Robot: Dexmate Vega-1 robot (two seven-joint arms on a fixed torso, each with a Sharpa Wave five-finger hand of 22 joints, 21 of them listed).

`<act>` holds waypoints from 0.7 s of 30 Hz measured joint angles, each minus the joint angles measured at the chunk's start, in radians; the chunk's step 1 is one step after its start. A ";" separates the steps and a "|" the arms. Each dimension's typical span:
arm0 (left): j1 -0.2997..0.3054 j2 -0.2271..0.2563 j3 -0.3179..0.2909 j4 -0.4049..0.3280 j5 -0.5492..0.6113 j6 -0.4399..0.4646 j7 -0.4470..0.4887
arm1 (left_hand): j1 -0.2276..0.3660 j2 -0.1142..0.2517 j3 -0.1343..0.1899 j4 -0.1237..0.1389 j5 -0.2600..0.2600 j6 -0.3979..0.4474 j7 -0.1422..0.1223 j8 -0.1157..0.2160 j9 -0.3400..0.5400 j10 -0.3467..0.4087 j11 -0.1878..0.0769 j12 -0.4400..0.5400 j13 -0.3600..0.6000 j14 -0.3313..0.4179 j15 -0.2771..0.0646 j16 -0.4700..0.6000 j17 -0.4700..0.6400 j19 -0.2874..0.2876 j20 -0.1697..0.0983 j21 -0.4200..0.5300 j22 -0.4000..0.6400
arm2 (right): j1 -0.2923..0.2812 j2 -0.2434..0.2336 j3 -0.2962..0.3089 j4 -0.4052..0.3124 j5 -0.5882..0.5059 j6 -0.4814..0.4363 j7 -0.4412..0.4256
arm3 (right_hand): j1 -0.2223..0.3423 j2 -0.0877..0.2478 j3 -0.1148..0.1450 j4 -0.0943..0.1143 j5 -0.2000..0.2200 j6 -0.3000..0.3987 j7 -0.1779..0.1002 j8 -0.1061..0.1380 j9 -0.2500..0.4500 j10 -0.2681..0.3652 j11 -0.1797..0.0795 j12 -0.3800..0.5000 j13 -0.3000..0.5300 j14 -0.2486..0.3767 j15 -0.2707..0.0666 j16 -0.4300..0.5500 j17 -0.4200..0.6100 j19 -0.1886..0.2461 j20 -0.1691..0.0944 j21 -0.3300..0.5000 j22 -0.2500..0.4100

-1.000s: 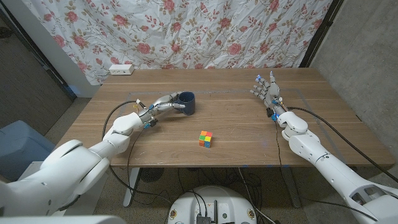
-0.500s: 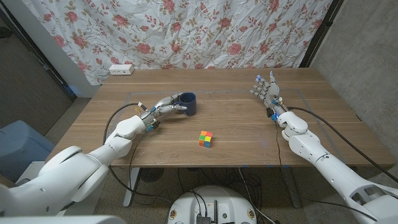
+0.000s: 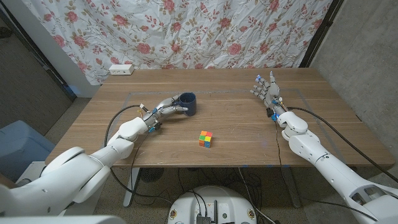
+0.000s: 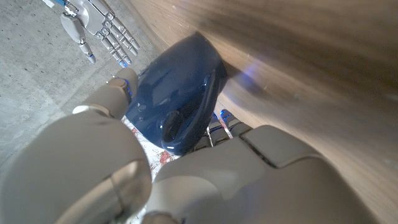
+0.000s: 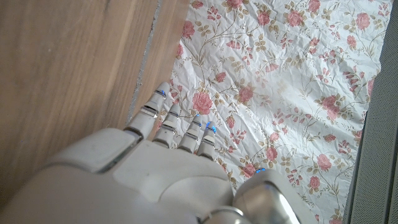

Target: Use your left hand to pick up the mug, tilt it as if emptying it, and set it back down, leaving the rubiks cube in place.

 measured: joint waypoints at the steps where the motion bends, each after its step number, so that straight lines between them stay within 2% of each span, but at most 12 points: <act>1: -0.002 -0.002 0.001 0.003 0.002 -0.001 0.002 | 0.000 0.000 0.000 0.000 0.000 0.000 0.000 0.000 0.000 0.000 0.000 0.000 0.000 0.000 0.000 0.000 0.000 0.000 0.000 0.000 0.000 | 0.000 0.000 0.000 0.000 0.000 0.000 0.000 | 0.000 0.000 0.000 0.000 0.000 0.000 0.000 0.000 0.000 0.000 0.000 0.000 0.000 0.000 0.000 0.000 0.000 0.000 0.000 0.000 0.000; 14: -0.033 -0.030 0.012 0.058 0.009 -0.018 0.005 | 0.013 -0.005 -0.002 0.002 0.000 -0.004 -0.004 0.000 0.000 -0.003 0.004 0.000 0.000 0.000 0.000 -0.006 0.000 0.003 0.003 0.000 0.002 | 0.000 0.000 0.000 0.000 0.000 0.000 0.000 | 0.000 0.000 0.000 0.000 0.000 0.000 0.000 0.000 0.000 0.000 0.000 0.000 0.000 0.000 0.000 0.000 0.000 0.000 0.000 0.000 0.000; 21: -0.047 -0.047 0.020 0.081 0.010 -0.023 0.005 | 0.035 -0.009 -0.012 0.003 0.000 0.032 -0.007 0.017 0.000 0.045 -0.011 0.002 0.005 0.036 -0.011 -0.006 0.000 0.031 -0.002 0.000 0.002 | 0.000 0.000 0.000 0.000 0.000 0.000 0.000 | 0.000 0.000 0.000 0.000 0.000 0.000 0.000 0.000 0.000 0.000 0.000 0.000 0.000 0.000 0.000 0.000 0.000 0.000 0.000 0.000 0.000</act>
